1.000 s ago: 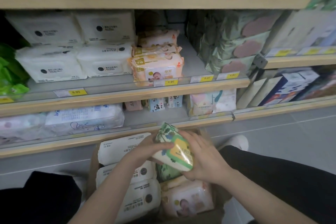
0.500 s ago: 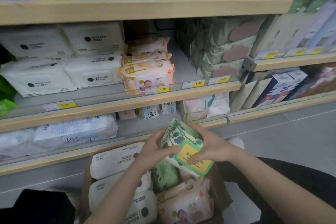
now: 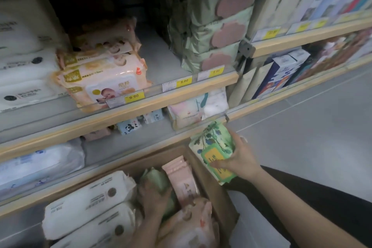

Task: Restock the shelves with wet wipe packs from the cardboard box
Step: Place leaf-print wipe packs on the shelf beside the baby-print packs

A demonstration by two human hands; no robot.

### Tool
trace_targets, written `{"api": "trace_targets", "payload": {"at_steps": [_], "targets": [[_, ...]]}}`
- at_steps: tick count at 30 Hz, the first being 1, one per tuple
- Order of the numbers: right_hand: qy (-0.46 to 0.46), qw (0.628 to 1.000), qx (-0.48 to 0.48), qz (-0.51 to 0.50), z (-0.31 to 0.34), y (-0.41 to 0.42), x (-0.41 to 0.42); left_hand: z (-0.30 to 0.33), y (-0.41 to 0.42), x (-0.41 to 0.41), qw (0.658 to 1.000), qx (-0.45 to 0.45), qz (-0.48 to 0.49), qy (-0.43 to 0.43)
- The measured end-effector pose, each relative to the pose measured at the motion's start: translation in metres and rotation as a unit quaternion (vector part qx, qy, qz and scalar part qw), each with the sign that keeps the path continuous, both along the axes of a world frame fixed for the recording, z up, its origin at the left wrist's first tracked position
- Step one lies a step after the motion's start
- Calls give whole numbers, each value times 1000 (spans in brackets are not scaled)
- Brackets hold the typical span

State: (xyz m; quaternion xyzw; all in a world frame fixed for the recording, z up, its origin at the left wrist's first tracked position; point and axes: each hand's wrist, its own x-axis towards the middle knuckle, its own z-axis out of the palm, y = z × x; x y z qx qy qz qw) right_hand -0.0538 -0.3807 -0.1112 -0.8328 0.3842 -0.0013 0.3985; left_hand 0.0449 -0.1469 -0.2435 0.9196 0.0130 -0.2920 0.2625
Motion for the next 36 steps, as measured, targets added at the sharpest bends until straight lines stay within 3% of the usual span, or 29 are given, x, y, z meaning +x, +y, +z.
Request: {"api": "trace_targets", "payload": {"at_steps": [6,14,18,23,27,32,36], "targets": [[3,1000,12,4,-19,3,9,-7,-18,-15,992,102,-59,-37],[23,1000,8,11,-25,7,14,-14,-15,-13,997,60,-49,4],[32,999,-17,27,-19,7,18,0,-8,-3,989,79,-112,-53],[18,997,-53,52,9,8,22,46,2,-4,978,60,-184,-78],[-15,994,-80,72,42,10,23,91,15,-7,955,47,-244,-161],[-23,978,-169,123,88,13,32,153,28,4,938,7,-261,-227],[-8,936,-294,192,123,13,54,200,43,26,918,-18,-265,-295]]}}
